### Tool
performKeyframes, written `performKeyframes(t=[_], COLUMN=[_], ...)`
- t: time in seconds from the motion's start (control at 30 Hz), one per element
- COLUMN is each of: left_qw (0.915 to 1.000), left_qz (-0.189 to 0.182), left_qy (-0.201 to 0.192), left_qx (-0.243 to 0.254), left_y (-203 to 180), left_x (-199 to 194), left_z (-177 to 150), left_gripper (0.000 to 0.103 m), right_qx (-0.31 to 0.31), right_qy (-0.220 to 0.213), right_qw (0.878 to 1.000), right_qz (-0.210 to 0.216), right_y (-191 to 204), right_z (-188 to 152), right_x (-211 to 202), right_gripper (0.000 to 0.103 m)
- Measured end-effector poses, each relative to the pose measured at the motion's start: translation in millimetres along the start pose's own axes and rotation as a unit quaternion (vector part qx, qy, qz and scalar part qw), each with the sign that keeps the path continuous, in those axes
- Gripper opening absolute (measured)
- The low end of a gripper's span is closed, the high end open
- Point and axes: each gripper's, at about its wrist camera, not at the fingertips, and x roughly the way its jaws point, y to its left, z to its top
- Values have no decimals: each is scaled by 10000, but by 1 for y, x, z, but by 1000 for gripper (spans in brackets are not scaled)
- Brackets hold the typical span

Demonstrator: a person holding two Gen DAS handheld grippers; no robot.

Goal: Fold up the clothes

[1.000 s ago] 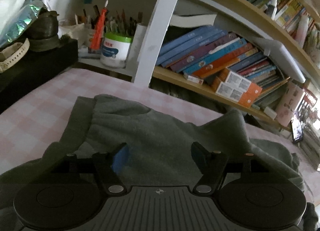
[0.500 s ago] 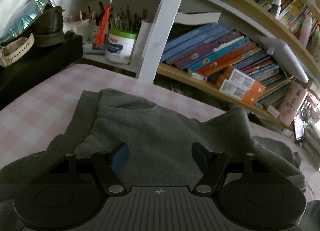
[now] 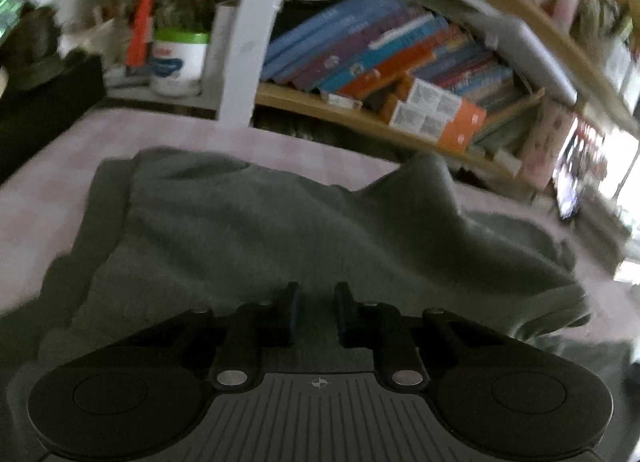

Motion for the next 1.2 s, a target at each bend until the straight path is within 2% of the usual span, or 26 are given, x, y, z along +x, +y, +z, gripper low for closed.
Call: performKeyframes(t=[0.1, 0.23, 0.37, 0.57, 0.73, 0.8, 0.87, 0.93, 1.03, 1.2], left_qw=[9988, 9952, 9891, 9909, 9889, 9893, 9911, 9916, 9909, 9900], left_qz=[431, 919, 1396, 1332, 1451, 1438, 1317, 1261, 1272, 1209], left_qy=[151, 203, 58, -168, -221, -155, -116, -209, -393, -715], left_qx=[181, 261, 460, 118, 213, 202, 180, 191, 175, -96], left_y=[4, 10, 9, 23, 25, 24, 25, 27, 30, 40], left_x=[23, 58, 93, 121, 137, 130, 116, 90, 41, -42], left_z=[23, 54, 74, 94, 108, 110, 111, 106, 92, 41], left_gripper=[6, 3, 3, 3, 3, 4, 14, 34, 40, 52], right_qx=[47, 306, 418, 701, 755, 757, 755, 765, 784, 854], right_qy=[5, -47, -63, -59, -144, -162, -183, -210, -263, -368], right_qw=[10000, 9995, 9991, 9975, 9970, 9970, 9970, 9968, 9966, 9957], right_qz=[-68, 64, 70, 27, -52, -55, -49, -44, -60, -46], right_y=[-9, -19, -26, -39, -38, -37, -37, -38, -37, -37], right_z=[-2, -10, -13, -16, -13, -12, -11, -12, -14, -17], right_x=[3, 5, 4, 7, 14, 17, 17, 18, 17, 16], right_gripper=[35, 39, 43, 48, 48, 49, 50, 51, 51, 51])
